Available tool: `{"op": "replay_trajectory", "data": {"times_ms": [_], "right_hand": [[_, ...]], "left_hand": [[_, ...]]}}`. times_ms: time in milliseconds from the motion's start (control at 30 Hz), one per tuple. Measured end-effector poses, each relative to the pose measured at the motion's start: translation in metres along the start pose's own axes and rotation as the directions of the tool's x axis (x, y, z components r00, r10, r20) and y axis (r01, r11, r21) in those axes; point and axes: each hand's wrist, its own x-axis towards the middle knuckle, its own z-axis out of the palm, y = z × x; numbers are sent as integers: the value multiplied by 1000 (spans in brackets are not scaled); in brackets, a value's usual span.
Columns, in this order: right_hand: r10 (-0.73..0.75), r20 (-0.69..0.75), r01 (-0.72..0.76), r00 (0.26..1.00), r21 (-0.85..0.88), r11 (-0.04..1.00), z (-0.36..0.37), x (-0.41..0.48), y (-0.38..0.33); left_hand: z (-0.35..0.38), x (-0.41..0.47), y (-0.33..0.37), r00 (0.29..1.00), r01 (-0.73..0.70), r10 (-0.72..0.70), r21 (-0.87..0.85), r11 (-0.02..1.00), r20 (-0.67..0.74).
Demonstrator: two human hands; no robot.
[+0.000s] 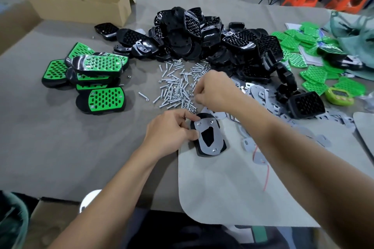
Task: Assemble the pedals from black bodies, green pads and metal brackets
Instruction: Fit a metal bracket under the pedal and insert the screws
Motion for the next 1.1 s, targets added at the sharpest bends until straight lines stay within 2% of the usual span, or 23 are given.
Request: {"op": "replay_trajectory", "data": {"times_ms": [67,133,233,300,400,500,600,700,867,1100], "right_hand": [[62,-85,-47,994,166,985,-8,-23,12],[123,-91,-101,988,215,971,-12,-56,28],[265,0,-262,964,146,954,-3,-107,48],[310,51,-314,949,78,946,10,-130,51],[316,30,-317,948,31,948,30,-148,47],[312,-88,-309,946,48,950,40,-152,47],[283,-135,-287,950,-17,958,44,-155,46],[235,-133,-242,963,-44,969,46,-161,47],[264,-87,-263,961,17,965,44,-161,47],[287,-102,-273,953,132,953,43,-163,45]], "left_hand": [[-1,0,1,1000,1,-1,28,1000,16],[-3,1,2,999,-5,3,37,999,44],[-6,4,2,993,-20,27,-61,998,111],[-7,5,3,993,-66,75,-96,993,94],[-6,2,10,965,-262,261,42,964,38],[-7,-2,25,892,-444,404,229,866,202],[-7,0,37,821,-523,336,372,767,461],[-4,6,42,789,-518,267,365,774,554],[-3,16,42,805,-498,257,373,783,535],[3,13,37,890,-452,351,469,759,291]]}}
